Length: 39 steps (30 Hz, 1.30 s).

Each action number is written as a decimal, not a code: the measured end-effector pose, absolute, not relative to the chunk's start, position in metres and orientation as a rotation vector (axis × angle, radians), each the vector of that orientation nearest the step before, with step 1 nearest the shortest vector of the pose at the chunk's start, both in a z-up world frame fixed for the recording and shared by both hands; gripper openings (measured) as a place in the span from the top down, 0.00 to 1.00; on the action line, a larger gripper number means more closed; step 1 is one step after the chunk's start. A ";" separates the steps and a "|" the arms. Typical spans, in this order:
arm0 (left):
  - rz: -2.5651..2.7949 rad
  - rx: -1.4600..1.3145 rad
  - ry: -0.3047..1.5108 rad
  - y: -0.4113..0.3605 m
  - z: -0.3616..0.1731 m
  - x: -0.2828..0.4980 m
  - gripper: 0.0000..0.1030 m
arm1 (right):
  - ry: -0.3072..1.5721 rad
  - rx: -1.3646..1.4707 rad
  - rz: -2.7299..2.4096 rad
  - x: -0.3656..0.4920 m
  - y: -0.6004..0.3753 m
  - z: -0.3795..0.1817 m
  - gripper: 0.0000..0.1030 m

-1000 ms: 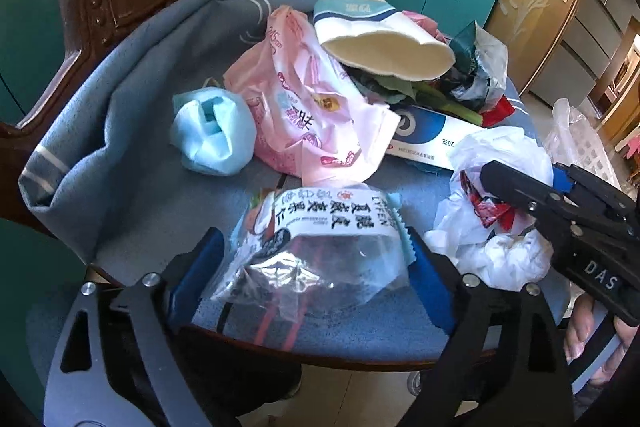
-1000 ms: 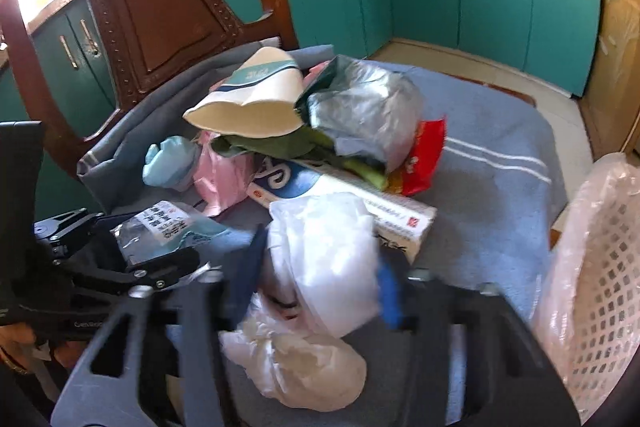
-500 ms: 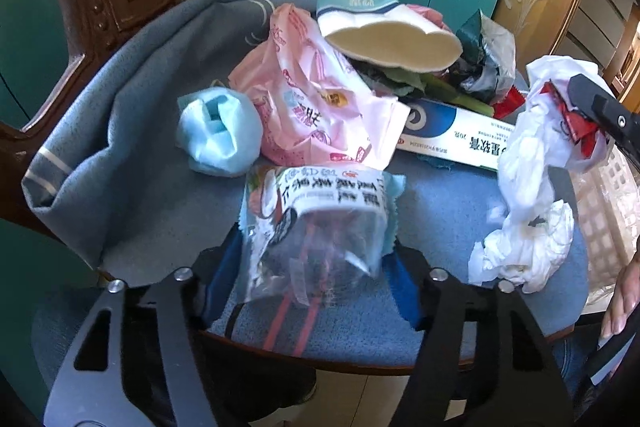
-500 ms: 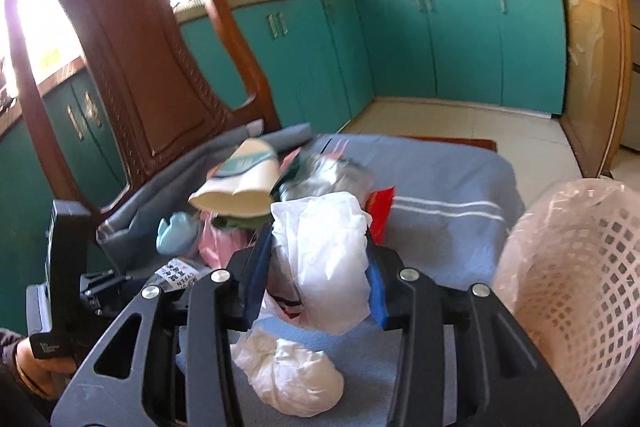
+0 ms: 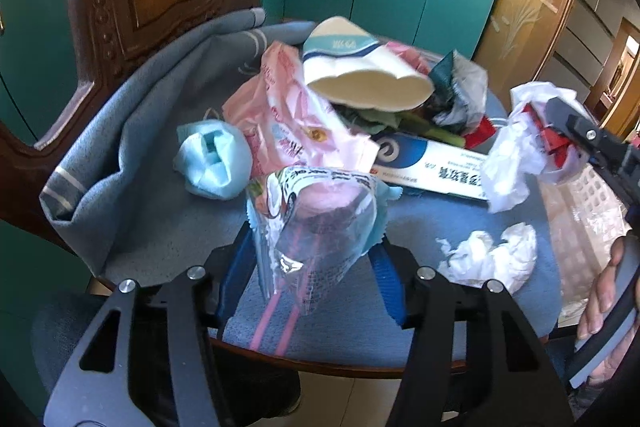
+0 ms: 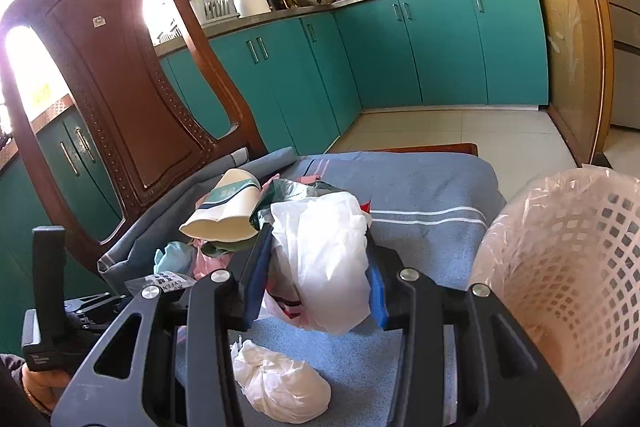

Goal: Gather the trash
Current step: 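Lift both held bags up off the chair seat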

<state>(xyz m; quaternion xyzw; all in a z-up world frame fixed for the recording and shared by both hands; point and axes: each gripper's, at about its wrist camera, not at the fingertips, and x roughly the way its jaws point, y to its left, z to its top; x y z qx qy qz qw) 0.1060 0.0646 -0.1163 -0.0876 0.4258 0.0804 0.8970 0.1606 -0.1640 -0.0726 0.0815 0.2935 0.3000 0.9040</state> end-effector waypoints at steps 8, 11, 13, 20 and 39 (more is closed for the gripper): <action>0.156 -0.160 0.848 0.057 -0.104 0.095 0.44 | 0.620 0.130 0.623 0.161 -0.151 -0.074 0.59; 0.153 -0.159 0.845 0.052 -0.102 0.092 0.44 | 0.612 0.100 0.614 0.160 -0.144 -0.074 0.55; 0.153 -0.159 0.844 0.056 -0.104 0.093 0.44 | 0.604 0.084 0.611 0.159 -0.141 -0.073 0.55; 0.157 -0.164 0.847 0.060 -0.103 0.091 0.44 | 0.583 0.100 0.607 0.157 -0.144 -0.070 0.34; 0.186 -0.163 0.834 0.060 -0.106 0.091 0.44 | 0.653 -0.078 0.781 0.119 -0.153 -0.074 0.31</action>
